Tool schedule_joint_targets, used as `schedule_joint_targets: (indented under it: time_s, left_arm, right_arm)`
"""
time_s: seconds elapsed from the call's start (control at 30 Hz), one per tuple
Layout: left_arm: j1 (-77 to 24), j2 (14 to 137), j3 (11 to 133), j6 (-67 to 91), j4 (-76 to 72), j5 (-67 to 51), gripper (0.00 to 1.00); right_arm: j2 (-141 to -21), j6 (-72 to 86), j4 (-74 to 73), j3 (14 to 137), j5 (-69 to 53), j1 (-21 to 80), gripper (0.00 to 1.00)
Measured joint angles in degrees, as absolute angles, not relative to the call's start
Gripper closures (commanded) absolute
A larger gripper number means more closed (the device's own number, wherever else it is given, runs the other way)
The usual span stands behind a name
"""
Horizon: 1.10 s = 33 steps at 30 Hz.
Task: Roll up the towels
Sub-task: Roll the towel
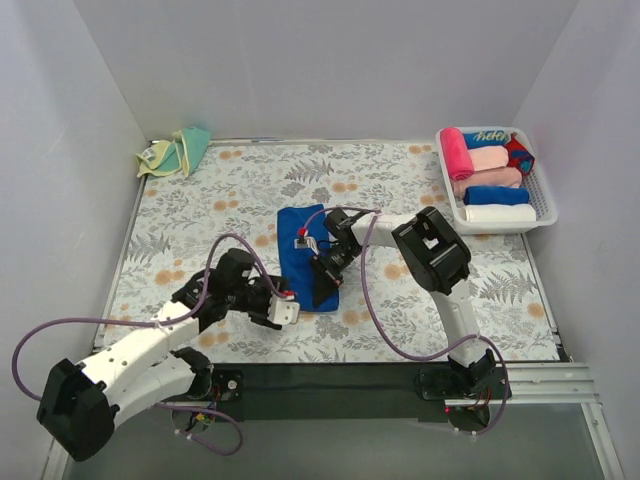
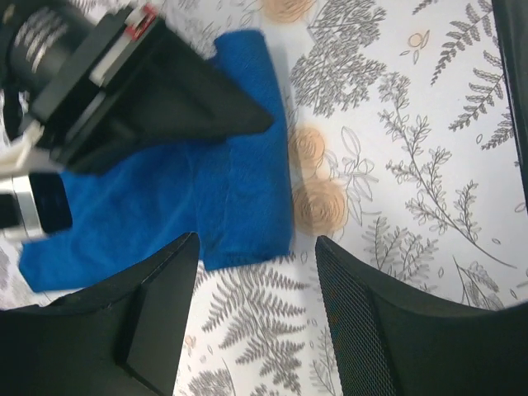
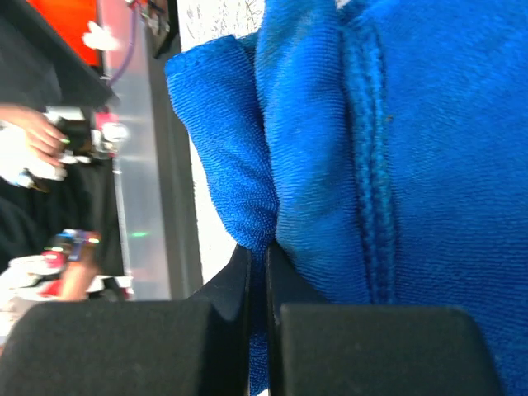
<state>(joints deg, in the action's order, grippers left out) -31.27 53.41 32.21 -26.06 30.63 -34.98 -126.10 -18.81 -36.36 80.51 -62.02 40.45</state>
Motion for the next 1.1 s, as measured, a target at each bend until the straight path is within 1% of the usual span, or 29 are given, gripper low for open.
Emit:
schedule_joint_targets:
  time_s: [0.1, 0.2, 0.3, 0.43, 0.5, 0.57, 0.7, 0.73, 0.8, 0.87, 0.9, 0.93, 0.97, 1.0, 1.07, 1.1]
  left_arm:
    - [-39.35, 53.17, 29.61, -25.91, 24.88, -28.58, 0.45]
    - [-45.43, 54.81, 28.40, -25.80, 19.68, -22.94, 0.46]
    - [-49.23, 59.07, 28.34, -25.19, 14.94, -19.03, 0.48]
    - [-51.68, 65.67, 28.08, -24.91, 9.56, -14.35, 0.53]
    - [-52.29, 68.10, 27.68, -24.88, 7.55, -12.49, 0.58]
    - [-52.62, 70.26, 27.64, -25.06, 6.17, -11.11, 0.61]
    - [-52.75, 73.69, 27.29, -25.43, 4.19, -9.37, 0.70]
    - [-52.75, 74.17, 27.07, -25.50, 3.73, -9.13, 0.75]
    - [-52.84, 74.48, 27.03, -25.17, 3.20, -8.67, 0.80]
    - [-52.84, 74.83, 27.11, -24.40, 3.09, -8.58, 0.89]
    - [-52.75, 75.22, 27.53, -24.08, 3.57, -8.69, 0.93]
    - [-52.58, 75.81, 28.38, -23.46, 4.38, -9.04, 1.00]
    - [-52.10, 76.36, 29.19, -22.94, 5.30, -9.56, 1.00]
    - [-51.24, 77.10, 30.33, -22.37, 6.39, -10.85, 1.00]
    - [-48.93, 78.70, 32.75, -21.28, 8.64, -14.13, 1.00]
    - [-47.62, 79.55, 33.85, -20.88, 9.80, -15.84, 1.00]
  right_arm:
    - [-127.94, -17.85, -37.54, 81.58, -64.05, 39.88, 0.99]
    - [-129.19, -17.12, -38.41, 82.46, -65.43, 39.55, 0.99]
    - [-130.32, -16.47, -39.09, 83.22, -66.70, 39.35, 0.99]
    - [-131.07, -15.97, -39.42, 83.44, -68.10, 38.87, 0.99]
    - [-131.37, -15.75, -39.44, 83.44, -68.69, 38.54, 0.99]
    - [-131.68, -15.44, -39.42, 83.44, -69.30, 38.24, 0.99]
    - [-132.11, -15.03, -39.46, 83.48, -70.08, 38.02, 0.99]
    - [-132.16, -14.94, -39.46, 83.48, -70.17, 37.98, 0.99]
    - [-132.18, -14.92, -39.44, 83.48, -70.19, 37.98, 0.99]
    - [-132.18, -14.90, -39.44, 83.48, -70.17, 37.93, 0.99]
    - [-132.16, -14.85, -39.44, 83.48, -70.04, 37.93, 0.96]
    - [-132.11, -14.81, -39.46, 83.48, -69.89, 37.89, 0.90]
    - [-131.94, -14.68, -39.57, 83.46, -69.56, 37.82, 0.85]
    - [-131.66, -14.50, -39.72, 83.46, -69.14, 37.67, 0.74]
    - [-130.43, -14.00, -40.03, 83.24, -68.01, 36.97, 0.62]
    - [-129.34, -13.82, -40.10, 82.96, -67.37, 36.36, 0.55]
